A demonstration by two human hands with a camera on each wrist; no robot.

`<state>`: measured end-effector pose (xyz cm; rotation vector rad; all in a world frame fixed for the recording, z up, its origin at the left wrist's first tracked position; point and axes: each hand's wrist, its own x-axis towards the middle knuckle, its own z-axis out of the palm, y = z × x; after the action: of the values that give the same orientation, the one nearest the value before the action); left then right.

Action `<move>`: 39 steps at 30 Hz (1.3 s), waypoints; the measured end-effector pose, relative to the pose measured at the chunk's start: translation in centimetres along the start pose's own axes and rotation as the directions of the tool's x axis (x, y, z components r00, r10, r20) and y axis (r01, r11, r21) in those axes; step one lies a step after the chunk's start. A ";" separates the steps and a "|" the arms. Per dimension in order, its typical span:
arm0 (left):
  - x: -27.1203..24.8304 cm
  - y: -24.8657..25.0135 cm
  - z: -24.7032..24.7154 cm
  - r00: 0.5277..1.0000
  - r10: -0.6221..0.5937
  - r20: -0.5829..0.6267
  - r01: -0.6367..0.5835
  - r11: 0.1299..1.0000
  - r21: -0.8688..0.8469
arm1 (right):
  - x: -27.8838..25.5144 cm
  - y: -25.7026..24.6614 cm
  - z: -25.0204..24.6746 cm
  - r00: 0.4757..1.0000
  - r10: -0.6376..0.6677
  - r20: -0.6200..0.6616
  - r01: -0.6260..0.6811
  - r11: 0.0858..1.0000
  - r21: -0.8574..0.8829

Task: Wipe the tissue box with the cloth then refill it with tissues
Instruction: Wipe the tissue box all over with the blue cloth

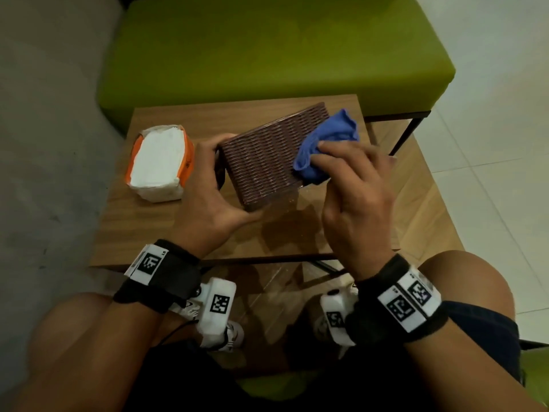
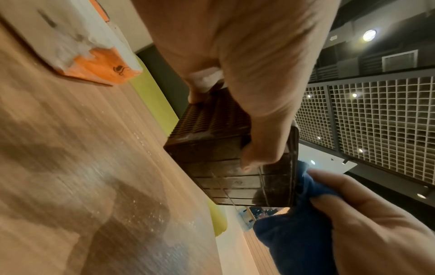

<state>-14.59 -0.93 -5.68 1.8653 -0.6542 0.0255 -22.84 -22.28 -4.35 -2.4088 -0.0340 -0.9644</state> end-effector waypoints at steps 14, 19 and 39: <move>0.0 0.7 1.4 0.999 -0.002 0.033 0.006 0.994 -0.107 | -1.9 -4.0 0.6 0.992 -0.114 0.048 0.114 0.993 0.018; -0.5 0.0 0.1 0.999 -0.024 0.031 0.026 0.998 -0.057 | -0.3 0.4 -0.2 0.998 0.031 -0.063 -0.033 0.999 -0.029; -1.6 -0.1 0.6 0.993 -0.109 0.046 0.111 0.993 -0.044 | 1.0 0.2 1.1 0.997 -0.052 0.057 0.051 0.998 0.028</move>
<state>-16.09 -0.71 -6.49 1.8590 -0.5762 -0.1016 -21.34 -22.03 -4.45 -2.4216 -0.1296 -0.9118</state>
